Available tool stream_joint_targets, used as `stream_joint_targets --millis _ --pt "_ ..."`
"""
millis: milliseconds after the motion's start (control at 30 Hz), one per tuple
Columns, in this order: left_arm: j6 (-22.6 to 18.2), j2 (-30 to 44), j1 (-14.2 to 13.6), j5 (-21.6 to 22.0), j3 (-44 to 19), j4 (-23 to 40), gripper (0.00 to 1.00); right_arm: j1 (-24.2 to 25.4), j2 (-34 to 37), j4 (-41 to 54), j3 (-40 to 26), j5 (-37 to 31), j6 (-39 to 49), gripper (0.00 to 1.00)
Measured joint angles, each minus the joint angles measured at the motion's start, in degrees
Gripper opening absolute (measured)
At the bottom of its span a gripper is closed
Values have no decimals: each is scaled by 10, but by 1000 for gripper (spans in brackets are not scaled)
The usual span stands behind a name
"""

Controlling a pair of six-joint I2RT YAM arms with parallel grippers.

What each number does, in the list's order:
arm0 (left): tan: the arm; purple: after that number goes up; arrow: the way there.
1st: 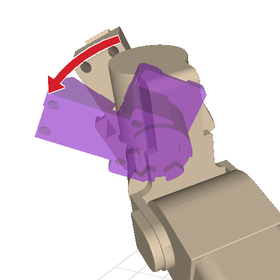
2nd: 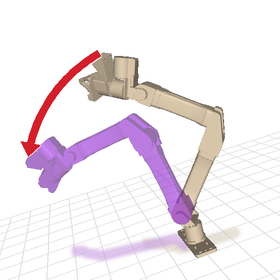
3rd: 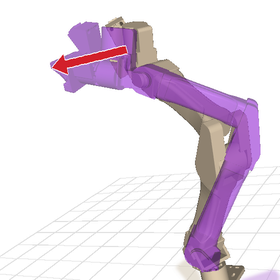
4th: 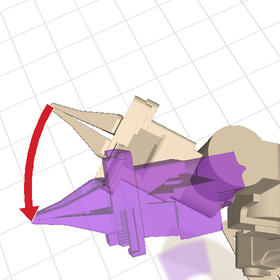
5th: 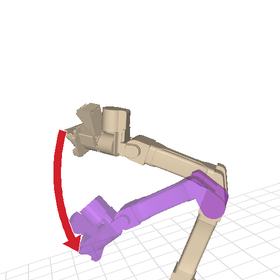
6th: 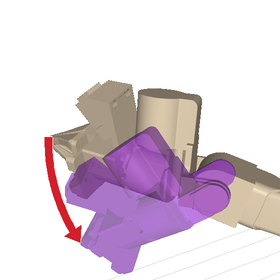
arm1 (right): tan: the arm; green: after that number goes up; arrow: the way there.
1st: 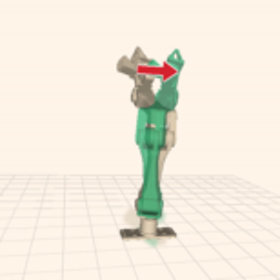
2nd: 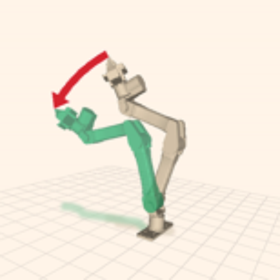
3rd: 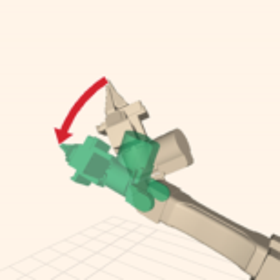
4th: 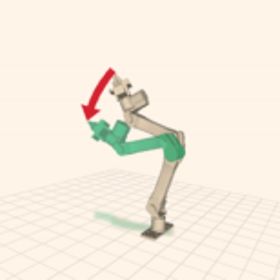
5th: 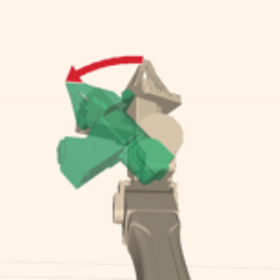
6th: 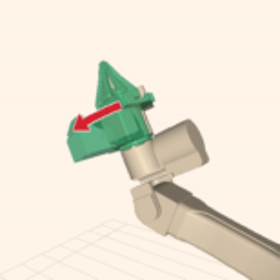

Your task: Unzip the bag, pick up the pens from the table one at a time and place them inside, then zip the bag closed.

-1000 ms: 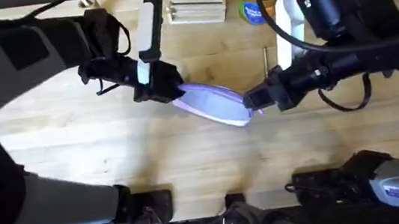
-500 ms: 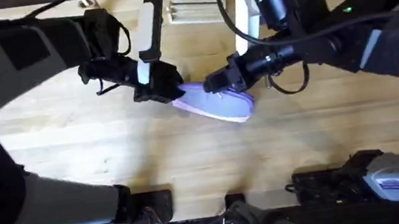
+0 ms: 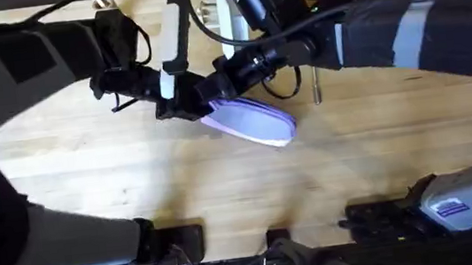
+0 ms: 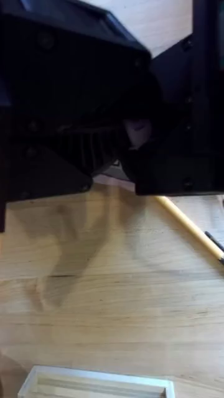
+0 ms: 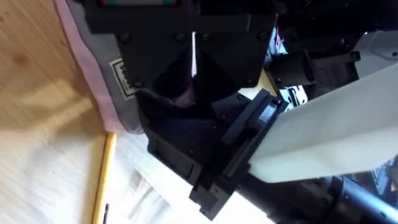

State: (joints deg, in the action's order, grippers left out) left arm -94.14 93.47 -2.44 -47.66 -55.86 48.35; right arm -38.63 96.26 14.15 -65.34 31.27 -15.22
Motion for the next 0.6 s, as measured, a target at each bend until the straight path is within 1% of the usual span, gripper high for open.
stream_joint_targets --millis 133,167,233,300,433,500,600 --pt "0 0 0 1 0 0 42 -1 0 6 -2 -3 4 29" --pt "0 0 0 0 0 0 42 -1 0 10 -3 -4 8 83" --pt "0 0 0 0 0 3 43 1 -3 21 -5 -12 23 268" --pt "0 0 -1 0 0 1 42 8 -14 39 -7 -15 35 517" --pt "0 0 -5 -3 0 -2 42 11 -53 87 -11 -35 81 962" --pt "0 0 -5 -3 0 -2 42 18 -75 113 -11 -59 109 994" --pt "0 0 -5 -4 0 -2 42 28 -113 145 -11 -103 152 996"
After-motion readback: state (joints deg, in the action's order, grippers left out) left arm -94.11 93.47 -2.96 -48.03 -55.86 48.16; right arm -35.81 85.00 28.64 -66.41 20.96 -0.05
